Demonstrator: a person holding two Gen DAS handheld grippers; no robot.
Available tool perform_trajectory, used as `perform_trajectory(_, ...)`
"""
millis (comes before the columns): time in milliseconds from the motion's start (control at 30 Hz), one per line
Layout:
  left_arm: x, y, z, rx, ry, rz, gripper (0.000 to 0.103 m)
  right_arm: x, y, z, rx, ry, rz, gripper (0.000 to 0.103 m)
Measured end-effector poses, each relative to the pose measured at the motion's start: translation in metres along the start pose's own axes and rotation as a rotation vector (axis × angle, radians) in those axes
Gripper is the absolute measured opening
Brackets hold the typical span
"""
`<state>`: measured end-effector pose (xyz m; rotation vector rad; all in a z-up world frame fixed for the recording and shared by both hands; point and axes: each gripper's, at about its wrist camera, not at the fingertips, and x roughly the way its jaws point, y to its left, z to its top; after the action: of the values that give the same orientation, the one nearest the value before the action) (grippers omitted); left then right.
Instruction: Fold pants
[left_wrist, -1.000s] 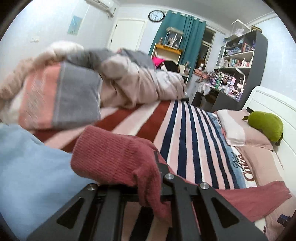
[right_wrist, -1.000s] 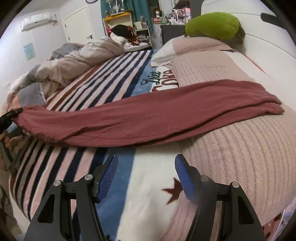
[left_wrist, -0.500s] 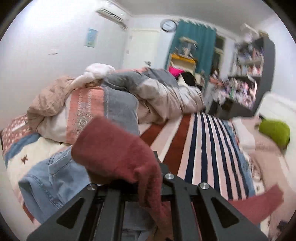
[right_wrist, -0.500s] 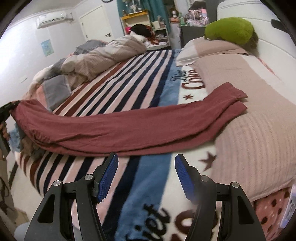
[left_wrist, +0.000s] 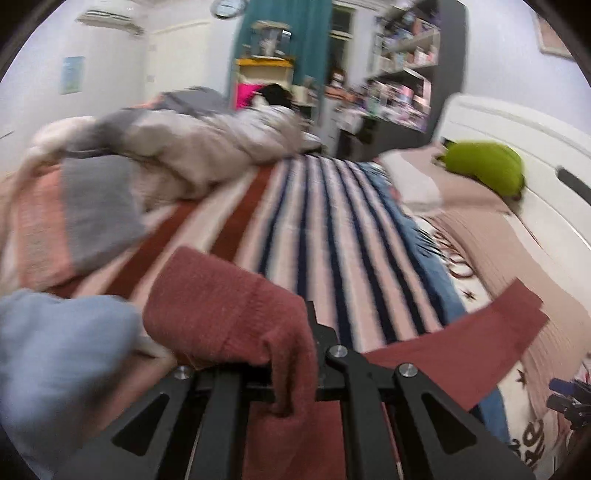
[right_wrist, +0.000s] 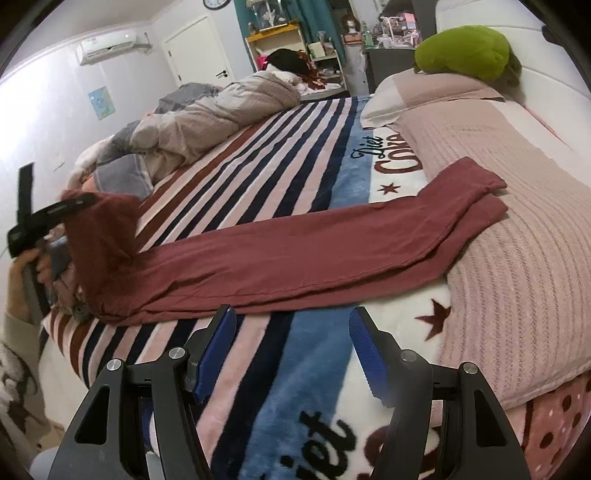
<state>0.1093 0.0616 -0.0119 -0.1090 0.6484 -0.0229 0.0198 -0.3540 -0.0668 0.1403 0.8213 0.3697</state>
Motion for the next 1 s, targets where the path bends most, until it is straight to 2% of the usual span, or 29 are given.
perform_trajectory(167,0.043,-0.083,-0.016,0.106,0.066,-0.122,0.005,-0.004,-0.017,-0.003,0.026,-0.007,-0.010,0.060)
perform_trajectory(267,0.064,-0.113,-0.032,0.125,0.124,-0.180,0.005,-0.004,-0.024,-0.006,0.033,-0.004,-0.022,0.060)
perform_trajectory(367,0.082,-0.129,-0.055,0.160,0.190,-0.206,0.005,0.000,-0.031,-0.008,0.051,0.000,-0.023,0.060)
perform_trajectory(467,0.090,-0.137,-0.074,0.206,0.257,-0.243,0.019,0.005,-0.034,-0.009,0.074,-0.002,-0.016,0.060)
perform_trajectory(533,0.084,-0.134,-0.079,0.210,0.268,-0.270,0.053,0.010,-0.034,-0.009,0.084,-0.005,-0.006,0.060)
perform_trajectory(567,0.076,-0.130,-0.081,0.207,0.260,-0.291,0.059,0.013,-0.033,-0.008,0.090,-0.009,0.001,0.060)
perform_trajectory(667,0.044,-0.113,-0.079,0.208,0.209,-0.317,0.062,0.023,-0.026,-0.003,0.092,-0.018,0.025,0.060)
perform_trajectory(833,-0.004,-0.060,-0.075,0.136,0.084,-0.218,0.070,0.053,-0.004,0.009,0.120,-0.033,0.105,0.068)
perform_trajectory(933,-0.019,-0.024,-0.079,0.070,0.041,-0.158,0.070,0.076,0.016,0.015,0.105,-0.026,0.144,0.073)
perform_trajectory(1000,-0.022,-0.006,-0.083,0.038,0.030,-0.134,0.070,0.099,0.038,0.020,0.049,-0.014,0.143,0.073)
